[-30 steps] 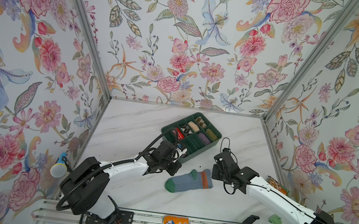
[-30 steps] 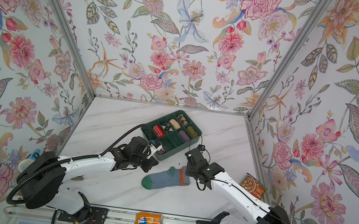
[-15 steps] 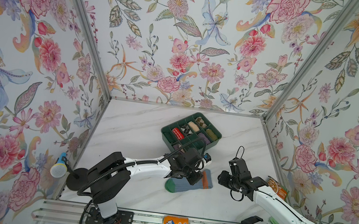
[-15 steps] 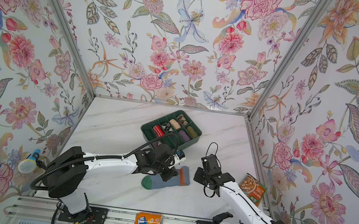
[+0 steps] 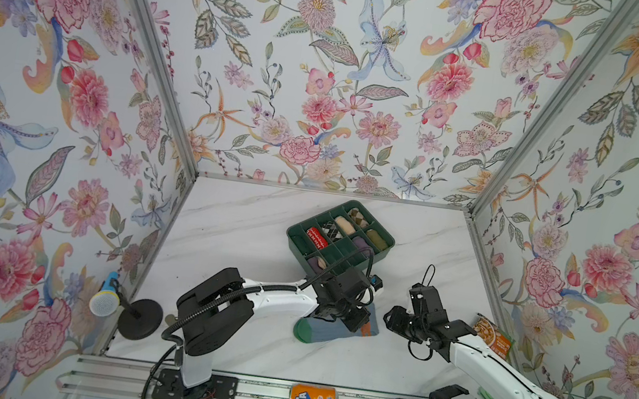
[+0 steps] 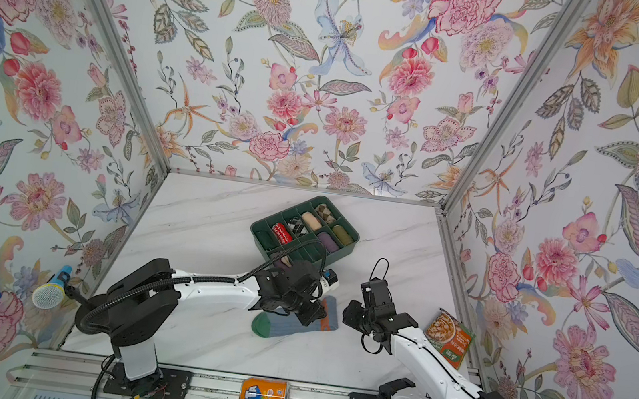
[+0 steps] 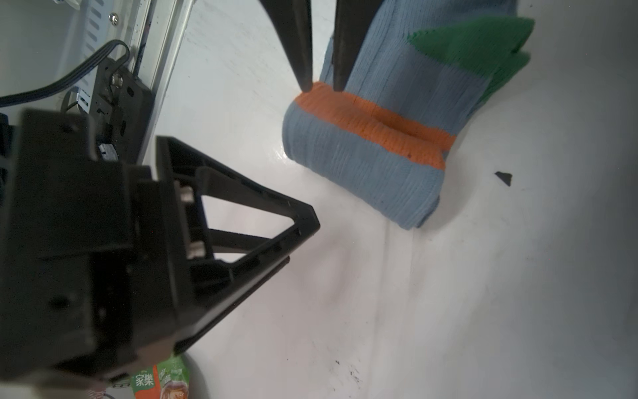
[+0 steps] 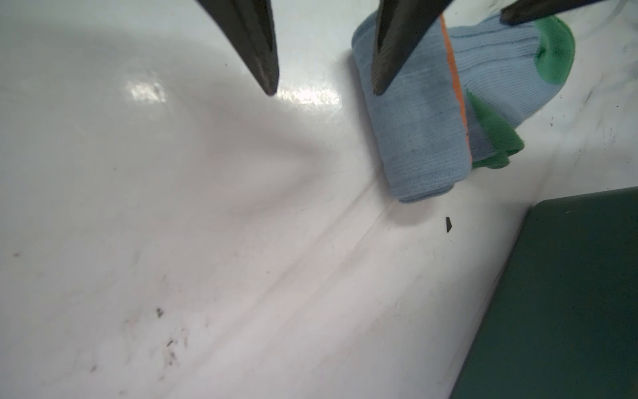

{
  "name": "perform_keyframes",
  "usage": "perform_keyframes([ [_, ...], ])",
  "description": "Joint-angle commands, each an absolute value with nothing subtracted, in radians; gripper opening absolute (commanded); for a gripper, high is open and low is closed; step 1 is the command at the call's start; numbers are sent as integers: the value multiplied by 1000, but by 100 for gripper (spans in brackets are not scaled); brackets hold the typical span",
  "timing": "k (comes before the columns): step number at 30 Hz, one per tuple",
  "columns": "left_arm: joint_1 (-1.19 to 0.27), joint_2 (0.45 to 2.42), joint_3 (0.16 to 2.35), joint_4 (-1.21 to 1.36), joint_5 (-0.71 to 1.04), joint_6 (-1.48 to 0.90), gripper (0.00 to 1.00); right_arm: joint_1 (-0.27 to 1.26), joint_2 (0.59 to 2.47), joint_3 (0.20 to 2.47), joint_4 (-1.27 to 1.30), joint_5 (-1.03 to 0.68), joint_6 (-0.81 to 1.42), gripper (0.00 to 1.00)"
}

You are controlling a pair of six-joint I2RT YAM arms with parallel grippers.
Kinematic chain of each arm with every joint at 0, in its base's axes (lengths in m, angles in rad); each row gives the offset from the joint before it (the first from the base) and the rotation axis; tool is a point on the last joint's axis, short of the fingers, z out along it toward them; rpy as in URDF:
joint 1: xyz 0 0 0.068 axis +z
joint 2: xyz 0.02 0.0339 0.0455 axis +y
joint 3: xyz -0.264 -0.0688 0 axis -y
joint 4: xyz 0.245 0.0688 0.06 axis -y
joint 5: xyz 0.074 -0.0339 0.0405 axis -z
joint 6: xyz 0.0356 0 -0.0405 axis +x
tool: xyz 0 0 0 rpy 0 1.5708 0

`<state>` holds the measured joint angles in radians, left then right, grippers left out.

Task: Roll the socks
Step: 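Release the cuff with the right gripper while left gripper presses the sock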

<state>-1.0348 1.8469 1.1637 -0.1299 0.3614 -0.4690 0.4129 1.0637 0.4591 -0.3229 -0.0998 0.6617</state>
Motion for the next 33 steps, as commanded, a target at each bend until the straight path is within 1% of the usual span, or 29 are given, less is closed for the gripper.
perform_keyframes([
  [1,-1041,1884,1202,-123,372,-517,16,402,1061,439,-294,-116,650,46],
  [11,-1032,1934,1259,-140,360,-544,16,381,1070,411,-253,-150,635,46],
  [15,-1024,1930,1259,-154,351,-550,21,376,1078,403,-232,-171,629,46],
  [20,-1022,1921,1261,-167,319,-548,21,377,1110,396,-195,-195,626,45],
  [23,-1022,1926,1270,-155,313,-546,16,376,1122,396,-188,-197,622,44],
  [27,-1022,1937,1288,-129,318,-543,5,374,1125,395,-189,-194,617,44],
  [31,-1022,1953,1312,-136,316,-530,1,374,1127,394,-186,-198,614,44],
  [33,-1022,1962,1321,-145,317,-525,0,374,1128,393,-185,-199,612,44],
])
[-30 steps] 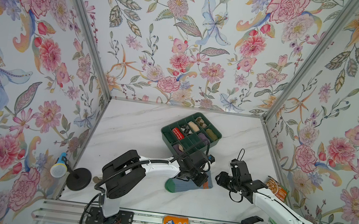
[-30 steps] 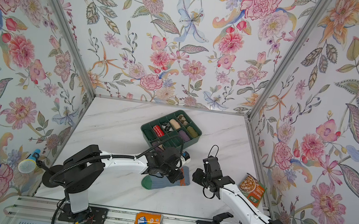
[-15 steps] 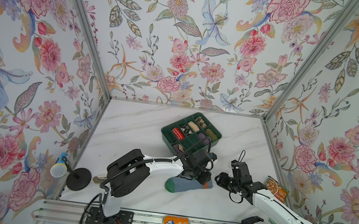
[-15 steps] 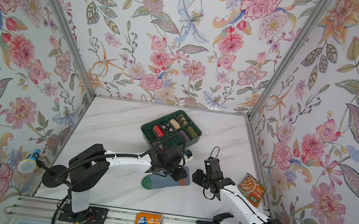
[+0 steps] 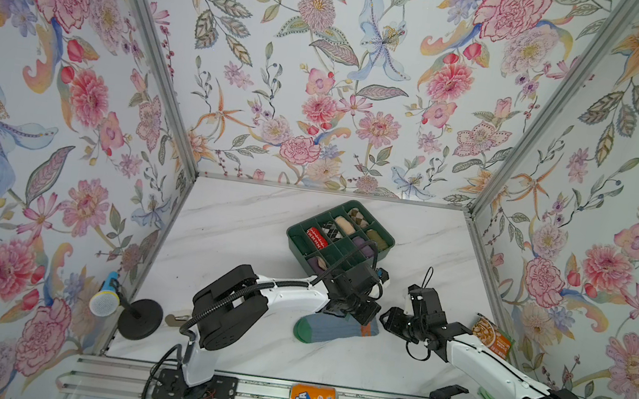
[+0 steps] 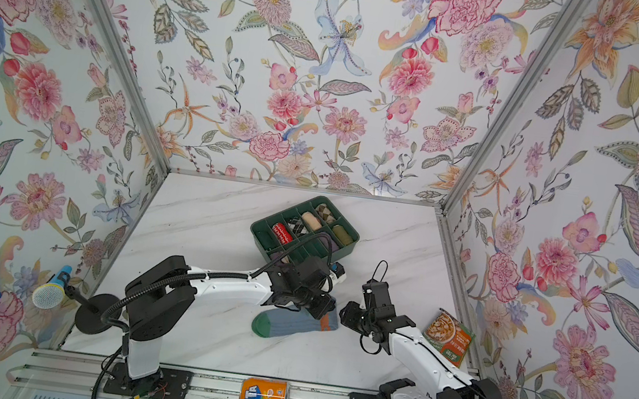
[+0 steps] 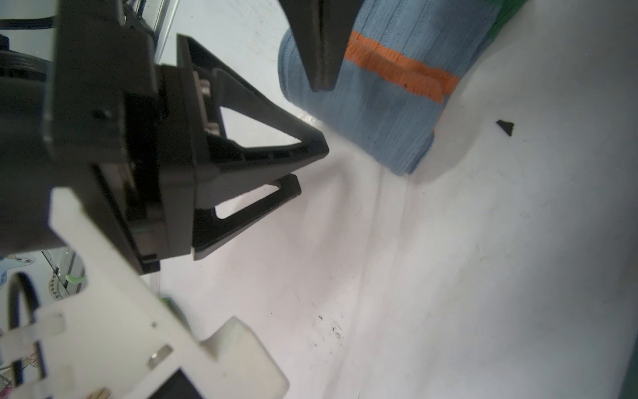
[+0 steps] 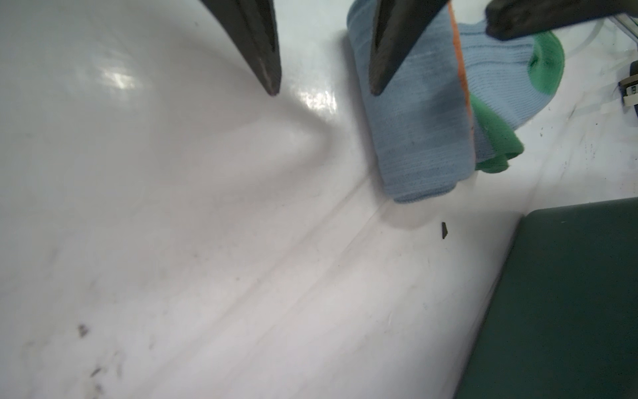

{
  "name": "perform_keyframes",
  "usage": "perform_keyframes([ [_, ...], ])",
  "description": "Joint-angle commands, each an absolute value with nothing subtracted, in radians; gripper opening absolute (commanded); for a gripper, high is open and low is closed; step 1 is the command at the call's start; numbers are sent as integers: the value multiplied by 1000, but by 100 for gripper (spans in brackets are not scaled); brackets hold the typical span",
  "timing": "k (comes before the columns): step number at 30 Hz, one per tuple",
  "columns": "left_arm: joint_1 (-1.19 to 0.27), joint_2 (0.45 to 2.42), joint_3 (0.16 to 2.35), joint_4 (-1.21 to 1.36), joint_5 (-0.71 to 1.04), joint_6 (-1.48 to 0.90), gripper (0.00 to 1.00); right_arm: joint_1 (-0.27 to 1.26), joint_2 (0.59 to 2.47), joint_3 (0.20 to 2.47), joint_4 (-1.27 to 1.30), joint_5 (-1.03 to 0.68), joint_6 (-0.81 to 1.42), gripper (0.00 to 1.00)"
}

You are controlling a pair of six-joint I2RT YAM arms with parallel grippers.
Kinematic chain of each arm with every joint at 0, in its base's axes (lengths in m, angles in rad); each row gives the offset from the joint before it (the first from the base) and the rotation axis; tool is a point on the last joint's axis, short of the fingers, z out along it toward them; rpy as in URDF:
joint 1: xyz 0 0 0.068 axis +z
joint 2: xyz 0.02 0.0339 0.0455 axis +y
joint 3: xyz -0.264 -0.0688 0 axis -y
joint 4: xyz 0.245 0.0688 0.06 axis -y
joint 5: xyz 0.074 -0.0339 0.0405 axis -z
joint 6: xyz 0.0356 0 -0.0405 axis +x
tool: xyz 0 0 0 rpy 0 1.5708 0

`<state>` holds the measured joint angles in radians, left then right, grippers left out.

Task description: Roll the socks

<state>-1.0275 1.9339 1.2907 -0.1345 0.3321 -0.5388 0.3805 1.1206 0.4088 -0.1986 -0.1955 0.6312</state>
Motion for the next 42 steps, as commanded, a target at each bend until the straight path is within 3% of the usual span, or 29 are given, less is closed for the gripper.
perform_keyframes([
  [1,-1023,1969,1326,-150,316,-520,0,373,1130,393,-185,-200,612,44],
  [22,-1020,2007,1321,-256,235,-451,0,369,1141,395,-181,-225,607,44],
  [42,-990,1919,1109,-37,326,-442,0,328,1130,334,-18,-477,658,37],
])
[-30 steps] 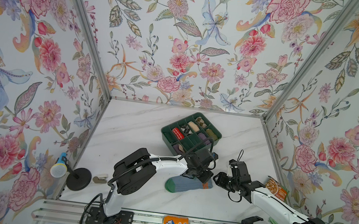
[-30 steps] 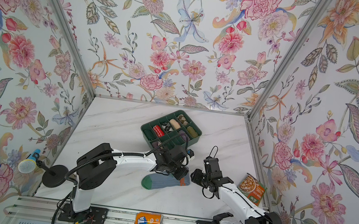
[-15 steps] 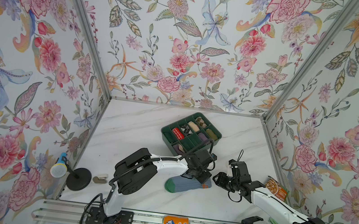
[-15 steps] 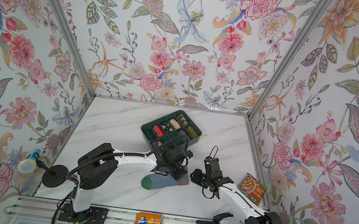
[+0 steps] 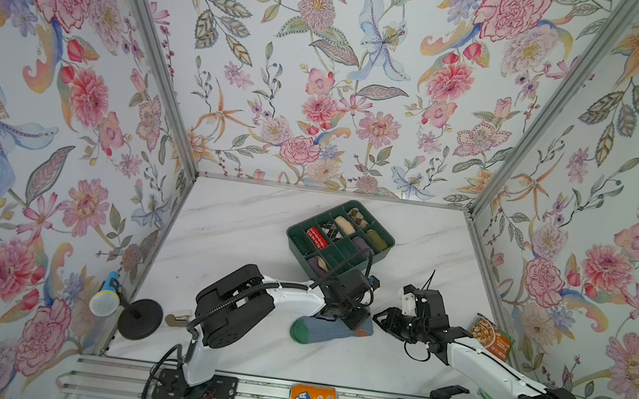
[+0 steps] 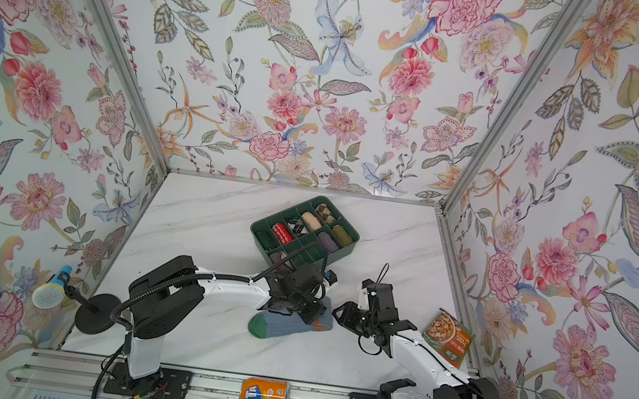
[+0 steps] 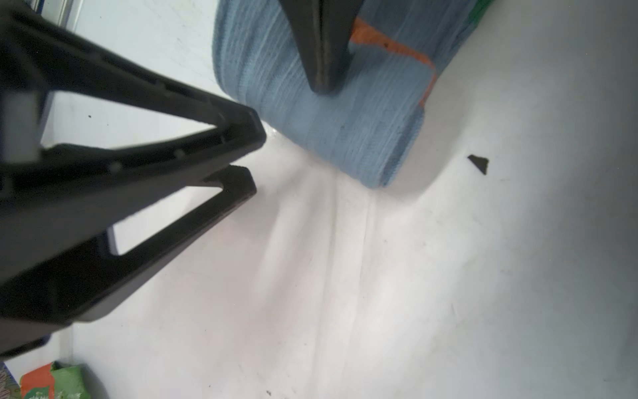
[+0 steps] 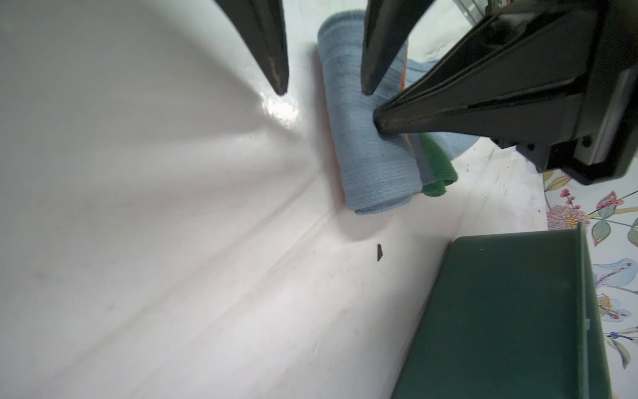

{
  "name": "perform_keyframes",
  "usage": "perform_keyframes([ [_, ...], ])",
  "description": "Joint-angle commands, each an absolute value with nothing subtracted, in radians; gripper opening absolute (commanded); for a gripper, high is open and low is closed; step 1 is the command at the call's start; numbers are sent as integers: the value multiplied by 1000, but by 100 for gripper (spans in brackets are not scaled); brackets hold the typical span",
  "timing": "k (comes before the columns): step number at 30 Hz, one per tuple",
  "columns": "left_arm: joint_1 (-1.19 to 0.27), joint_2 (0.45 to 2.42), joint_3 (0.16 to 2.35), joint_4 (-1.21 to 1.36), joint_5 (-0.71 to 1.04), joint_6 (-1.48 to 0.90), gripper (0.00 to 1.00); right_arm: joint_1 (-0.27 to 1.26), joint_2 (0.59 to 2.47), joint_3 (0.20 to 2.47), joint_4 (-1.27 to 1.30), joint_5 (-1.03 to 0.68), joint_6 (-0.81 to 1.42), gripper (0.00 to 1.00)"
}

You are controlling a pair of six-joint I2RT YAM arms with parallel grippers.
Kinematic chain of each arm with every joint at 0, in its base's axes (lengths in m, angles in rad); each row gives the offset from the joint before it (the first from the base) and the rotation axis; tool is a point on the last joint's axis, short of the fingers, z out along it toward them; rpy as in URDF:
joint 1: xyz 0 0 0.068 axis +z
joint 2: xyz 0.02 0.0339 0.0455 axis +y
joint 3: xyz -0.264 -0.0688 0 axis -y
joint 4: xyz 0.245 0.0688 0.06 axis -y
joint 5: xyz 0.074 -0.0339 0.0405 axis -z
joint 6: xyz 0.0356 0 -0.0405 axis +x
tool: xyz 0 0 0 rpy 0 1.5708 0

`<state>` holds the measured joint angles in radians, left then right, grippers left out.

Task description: Roll the socks

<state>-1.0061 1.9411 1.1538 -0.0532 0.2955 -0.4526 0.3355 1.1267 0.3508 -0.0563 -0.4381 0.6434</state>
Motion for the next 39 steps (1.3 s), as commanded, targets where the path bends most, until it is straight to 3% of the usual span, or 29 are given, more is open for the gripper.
perform_keyframes([
  [1,-987,1915,1097,-20,336,-445,0,328,1133,333,-17,-482,660,37],
  [39,-933,1914,930,213,467,-515,0,385,1233,275,157,-546,752,34],
])
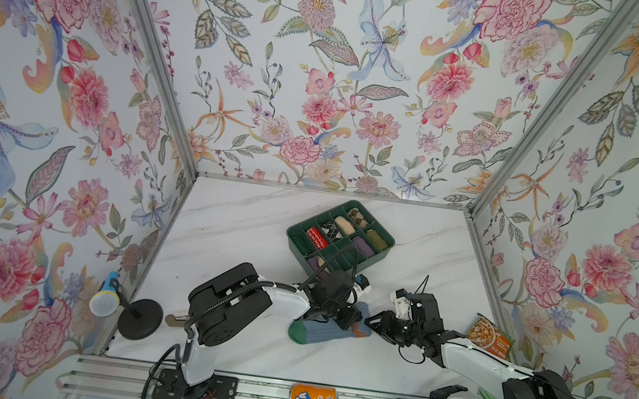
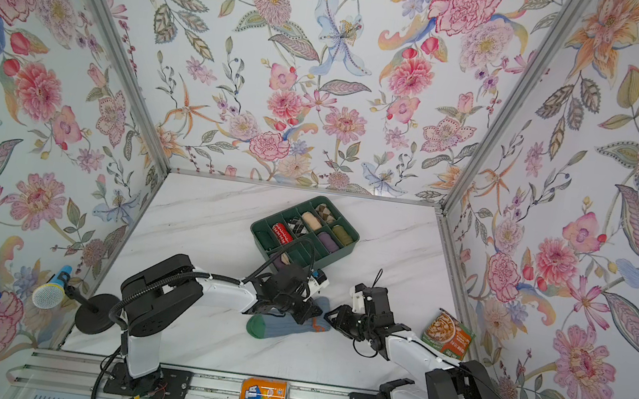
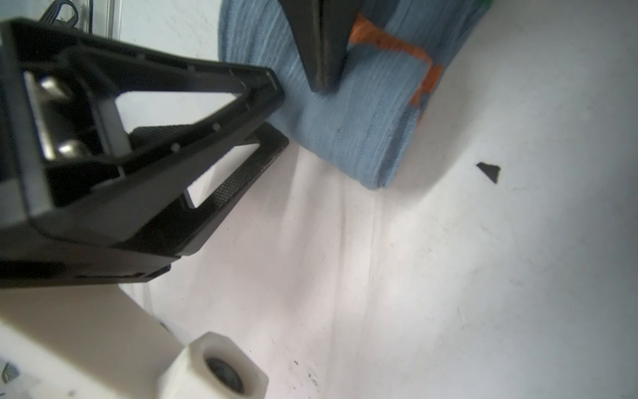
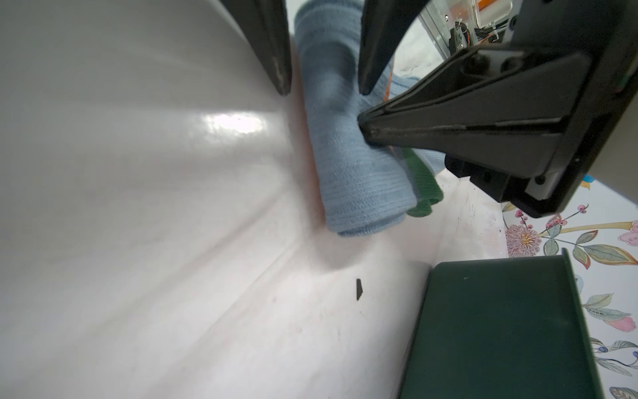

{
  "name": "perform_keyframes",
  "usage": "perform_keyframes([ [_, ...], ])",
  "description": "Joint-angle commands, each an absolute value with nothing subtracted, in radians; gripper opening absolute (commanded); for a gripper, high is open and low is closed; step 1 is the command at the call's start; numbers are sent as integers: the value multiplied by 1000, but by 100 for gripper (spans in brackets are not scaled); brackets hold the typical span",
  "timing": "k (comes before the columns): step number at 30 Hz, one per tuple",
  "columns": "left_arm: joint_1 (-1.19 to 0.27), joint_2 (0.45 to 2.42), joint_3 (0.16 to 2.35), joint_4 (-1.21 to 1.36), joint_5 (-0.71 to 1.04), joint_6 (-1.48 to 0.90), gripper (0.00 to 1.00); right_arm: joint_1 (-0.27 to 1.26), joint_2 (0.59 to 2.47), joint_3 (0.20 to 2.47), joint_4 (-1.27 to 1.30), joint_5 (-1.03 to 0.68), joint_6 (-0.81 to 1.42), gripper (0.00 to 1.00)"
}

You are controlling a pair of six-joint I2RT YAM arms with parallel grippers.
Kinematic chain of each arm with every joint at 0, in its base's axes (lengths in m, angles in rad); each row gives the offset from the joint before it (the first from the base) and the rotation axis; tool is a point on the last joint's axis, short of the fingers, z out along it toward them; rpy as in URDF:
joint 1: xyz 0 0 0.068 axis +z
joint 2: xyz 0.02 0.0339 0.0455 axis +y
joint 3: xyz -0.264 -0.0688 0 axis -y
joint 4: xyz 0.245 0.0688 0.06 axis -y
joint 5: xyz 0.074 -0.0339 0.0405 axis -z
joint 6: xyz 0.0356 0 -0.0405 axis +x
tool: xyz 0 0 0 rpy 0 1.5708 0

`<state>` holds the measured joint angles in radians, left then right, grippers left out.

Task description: Roll the socks

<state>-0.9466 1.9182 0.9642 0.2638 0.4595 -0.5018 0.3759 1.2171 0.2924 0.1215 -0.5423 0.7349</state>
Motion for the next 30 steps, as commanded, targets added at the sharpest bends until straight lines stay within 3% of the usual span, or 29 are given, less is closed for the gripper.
perform_keyframes([
  [1,-931,1914,926,218,470,-518,0,388,1238,275,163,-545,755,34],
  [9,-918,1912,905,267,494,-534,0,415,1278,283,204,-533,775,25],
  [14,-911,1908,901,277,503,-535,0,440,1266,305,174,-482,765,9],
  [19,-904,1881,896,275,509,-532,0,466,1243,341,90,-410,732,0],
  [25,-896,1807,891,246,519,-524,7,481,1233,370,16,-367,711,0],
  [30,-893,1748,883,145,481,-495,5,488,1232,390,-13,-344,699,0],
])
